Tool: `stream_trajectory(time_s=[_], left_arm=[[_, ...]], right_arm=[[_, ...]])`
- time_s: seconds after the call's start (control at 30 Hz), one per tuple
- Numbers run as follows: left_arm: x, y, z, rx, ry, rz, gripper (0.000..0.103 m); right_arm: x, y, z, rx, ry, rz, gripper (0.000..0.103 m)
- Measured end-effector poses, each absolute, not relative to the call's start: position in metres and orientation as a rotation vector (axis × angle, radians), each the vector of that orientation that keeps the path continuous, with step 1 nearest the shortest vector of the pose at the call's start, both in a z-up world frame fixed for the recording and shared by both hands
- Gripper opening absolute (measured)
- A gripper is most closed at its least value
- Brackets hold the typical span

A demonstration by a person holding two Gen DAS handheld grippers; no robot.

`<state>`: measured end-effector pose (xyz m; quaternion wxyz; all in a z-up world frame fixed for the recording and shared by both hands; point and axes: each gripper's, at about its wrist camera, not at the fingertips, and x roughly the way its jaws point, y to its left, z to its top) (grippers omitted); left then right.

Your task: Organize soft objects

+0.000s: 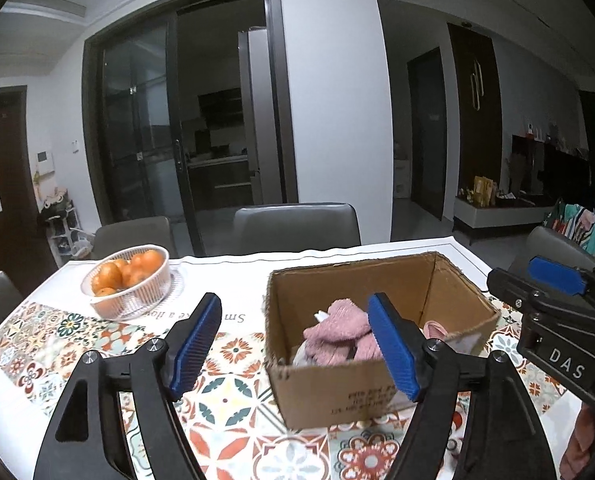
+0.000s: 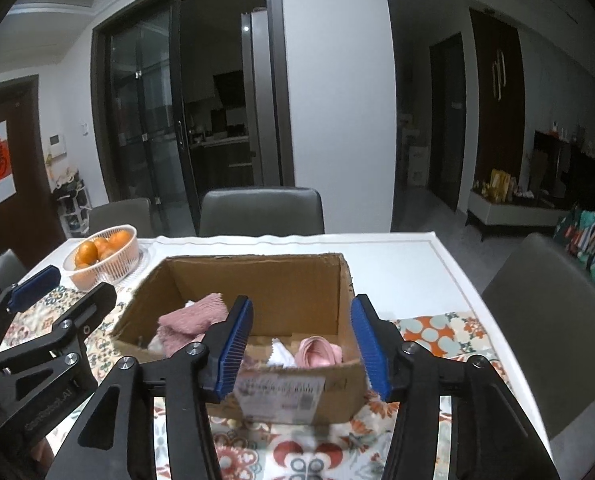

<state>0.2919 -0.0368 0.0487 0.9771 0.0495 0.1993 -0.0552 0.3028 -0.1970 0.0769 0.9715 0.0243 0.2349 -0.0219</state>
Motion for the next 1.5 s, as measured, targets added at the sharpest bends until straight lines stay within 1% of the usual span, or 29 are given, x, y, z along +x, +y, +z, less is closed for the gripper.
stream_trajectory(time_s=[0.13,0.23,0.33,0.43,0.67,0.83,0.93,1.1,1.17,1.5], left_arm=[[0.266,-0.031,0.054,0.101,0.378,-0.096,0.080],[0.247,-0.026,0.058,0.113,0.358,-0.078,0.081],[0.231,-0.020,0.060,0.115,0.350,-0.069,0.083],[0.219,-0.015,0.063,0.109,0.345,-0.063,0.085],[0.183,-0.005,0.065,0.103,0.335,-0.036,0.091],[0.160,-0.001,0.063,0.094,0.335,-0.020,0.098],[0.149,0.002,0.061,0.085,0.336,-0.018,0.101],[0.126,0.005,0.059,0.090,0.322,-0.003,0.103],[0.119,0.005,0.059,0.097,0.312,0.005,0.103],[0.093,0.006,0.053,0.111,0.308,0.008,0.103]], right_arm=[[0.281,-0.193,0.085,0.058,0.456,-0.038,0.058],[0.265,-0.191,0.090,0.070,0.447,-0.042,0.061],[0.250,-0.190,0.093,0.075,0.442,-0.046,0.062],[0.236,-0.188,0.094,0.085,0.440,-0.055,0.069],[0.196,-0.181,0.096,0.070,0.431,-0.077,0.073],[0.170,-0.176,0.098,0.048,0.415,-0.094,0.075],[0.153,-0.174,0.099,0.031,0.404,-0.106,0.076],[0.132,-0.169,0.099,0.007,0.391,-0.122,0.078],[0.125,-0.168,0.098,0.009,0.392,-0.125,0.080],[0.100,-0.167,0.087,0.038,0.409,-0.120,0.081]])
